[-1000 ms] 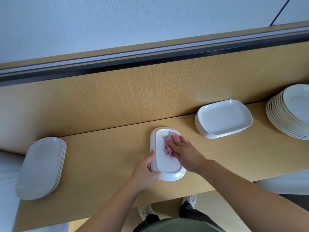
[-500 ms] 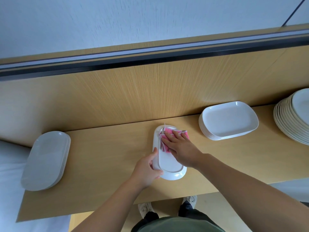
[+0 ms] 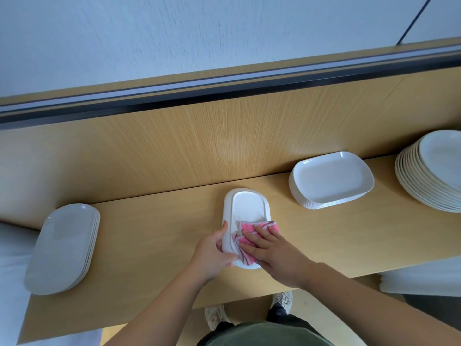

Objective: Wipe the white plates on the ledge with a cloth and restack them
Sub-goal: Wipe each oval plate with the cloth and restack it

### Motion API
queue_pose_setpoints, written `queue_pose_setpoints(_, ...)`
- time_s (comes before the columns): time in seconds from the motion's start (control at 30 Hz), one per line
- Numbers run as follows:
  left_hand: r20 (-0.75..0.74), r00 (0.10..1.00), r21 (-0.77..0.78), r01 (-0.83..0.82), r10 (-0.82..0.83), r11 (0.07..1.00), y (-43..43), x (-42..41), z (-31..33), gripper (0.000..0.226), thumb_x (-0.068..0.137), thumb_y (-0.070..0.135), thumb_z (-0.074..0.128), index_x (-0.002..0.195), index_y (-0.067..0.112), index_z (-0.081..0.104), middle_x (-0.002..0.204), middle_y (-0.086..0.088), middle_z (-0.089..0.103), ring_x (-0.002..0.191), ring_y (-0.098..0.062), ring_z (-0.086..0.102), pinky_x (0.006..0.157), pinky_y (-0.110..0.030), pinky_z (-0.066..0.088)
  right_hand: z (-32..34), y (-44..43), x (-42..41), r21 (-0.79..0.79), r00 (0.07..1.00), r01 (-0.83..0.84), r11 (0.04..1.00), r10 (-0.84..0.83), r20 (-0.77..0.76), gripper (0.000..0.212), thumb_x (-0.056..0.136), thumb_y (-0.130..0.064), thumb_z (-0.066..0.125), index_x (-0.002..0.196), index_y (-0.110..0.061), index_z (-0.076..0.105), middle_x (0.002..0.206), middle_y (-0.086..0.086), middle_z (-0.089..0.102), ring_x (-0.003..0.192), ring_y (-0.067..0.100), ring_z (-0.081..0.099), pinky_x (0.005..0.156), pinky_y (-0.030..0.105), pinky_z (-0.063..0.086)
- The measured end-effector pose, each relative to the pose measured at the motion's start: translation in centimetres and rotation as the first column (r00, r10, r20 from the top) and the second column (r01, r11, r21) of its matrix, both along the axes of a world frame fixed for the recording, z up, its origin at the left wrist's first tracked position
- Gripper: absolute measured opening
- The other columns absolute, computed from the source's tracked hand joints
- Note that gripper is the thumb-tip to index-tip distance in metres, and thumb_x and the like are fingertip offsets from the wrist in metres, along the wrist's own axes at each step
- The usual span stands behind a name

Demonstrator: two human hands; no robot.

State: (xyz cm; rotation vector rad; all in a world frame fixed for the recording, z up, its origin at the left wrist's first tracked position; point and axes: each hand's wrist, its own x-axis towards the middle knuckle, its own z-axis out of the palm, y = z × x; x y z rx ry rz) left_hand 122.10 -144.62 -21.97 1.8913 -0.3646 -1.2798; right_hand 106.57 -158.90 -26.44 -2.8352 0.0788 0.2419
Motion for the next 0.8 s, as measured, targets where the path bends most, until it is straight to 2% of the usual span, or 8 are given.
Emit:
queue_pose_setpoints(0.07,-0.020,1.000,-0.001,-0.016,0.016,1.000,-0.1,0.0,0.1,0.093,0.074,-0.006,0.077,0.149,0.022,0.031,0.100,-0.002,0.068,0.083,-0.016,0.066,0.065,-0.029,0.059,-0.3,0.1,-0.6,-0.007,0.997,0.021,1.000,-0.021,0.077,0.044,0.099,-0.038,0.033,0.141,-0.031,0.042,0.145,-0.005,0.049,0.135,0.027,0.043,0.106,0.049,0.035)
queue_pose_setpoints(0.13,-0.035,0.999,-0.001,-0.021,0.021,1.000,-0.1,0.1,0.1,0.093,0.074,-0.004,0.077,0.149,0.024,0.031,0.099,-0.002,0.069,0.082,-0.016,0.066,0.063,-0.027,0.057,-0.2,0.3,-0.8,0.050,0.990,0.053,0.997,-0.059,0.130,0.045,0.094,-0.036,0.039,0.137,-0.031,0.049,0.142,-0.005,0.053,0.131,0.027,0.049,0.104,0.048,0.040)
queue_pose_setpoints(0.3,-0.054,0.998,-0.017,-0.029,0.028,0.999,-0.5,0.5,0.3,0.092,0.075,-0.008,0.075,0.149,0.022,0.030,0.096,-0.005,0.069,0.080,-0.016,0.065,0.066,-0.029,0.059,-0.5,0.1,-1.3,0.162,0.962,0.126,0.979,-0.160,0.221,0.039,0.091,-0.026,0.056,0.129,-0.026,0.061,0.139,-0.003,0.056,0.129,0.025,0.053,0.102,0.046,0.047)
queue_pose_setpoints(0.43,-0.048,0.999,-0.019,-0.011,0.010,1.000,-0.7,0.5,0.4,0.092,0.076,-0.007,0.074,0.150,0.023,0.028,0.103,-0.006,0.068,0.091,-0.021,0.066,0.067,-0.029,0.059,-0.5,-0.6,-1.3,0.197,0.949,0.080,0.977,-0.135,0.285,0.044,0.080,-0.010,0.077,0.122,-0.021,0.068,0.132,-0.001,0.062,0.127,0.019,0.055,0.102,0.042,0.049)
queue_pose_setpoints(0.53,-0.010,1.000,-0.030,0.013,-0.014,0.999,-0.6,0.7,0.5,0.093,0.076,-0.007,0.073,0.151,0.023,0.027,0.101,-0.003,0.066,0.087,-0.018,0.064,0.066,-0.027,0.057,-0.1,-1.2,-1.3,0.195,0.937,0.091,0.977,-0.150,0.316,0.045,0.075,-0.004,0.081,0.116,-0.021,0.072,0.123,-0.002,0.067,0.118,0.019,0.061,0.098,0.040,0.052)
queue_pose_setpoints(0.67,0.072,0.997,-0.024,0.008,-0.007,1.000,-0.6,0.8,0.9,0.092,0.076,-0.005,0.073,0.151,0.019,0.025,0.095,-0.004,0.066,0.080,-0.016,0.066,0.064,-0.025,0.056,1.2,-2.6,-1.5,0.260,0.908,0.181,0.948,-0.263,0.327,0.034,0.084,-0.012,0.068,0.115,-0.023,0.072,0.118,-0.005,0.069,0.102,0.020,0.067,0.080,0.035,0.059)
queue_pose_setpoints(0.7,0.086,0.996,-0.017,0.006,-0.004,1.000,-0.5,0.9,0.9,0.085,0.077,-0.004,0.072,0.148,0.017,0.032,0.097,-0.004,0.067,0.082,-0.017,0.067,0.064,-0.024,0.055,1.7,-2.9,-1.5,0.274,0.905,0.187,0.943,-0.274,0.326,0.034,0.084,-0.012,0.067,0.117,-0.023,0.071,0.119,-0.006,0.069,0.103,0.019,0.067,0.080,0.034,0.058)
queue_pose_setpoints(0.8,0.083,0.997,-0.027,-0.007,0.009,1.000,-0.5,0.9,1.4,0.042,0.081,-0.002,0.068,0.121,0.009,0.059,0.099,-0.001,0.071,0.091,-0.015,0.067,0.066,-0.022,0.053,3.2,-4.2,-1.5,0.289,0.897,0.183,0.940,-0.280,0.342,0.041,0.083,-0.006,0.071,0.120,-0.024,0.070,0.122,-0.007,0.067,0.111,0.013,0.063,0.085,0.031,0.056)
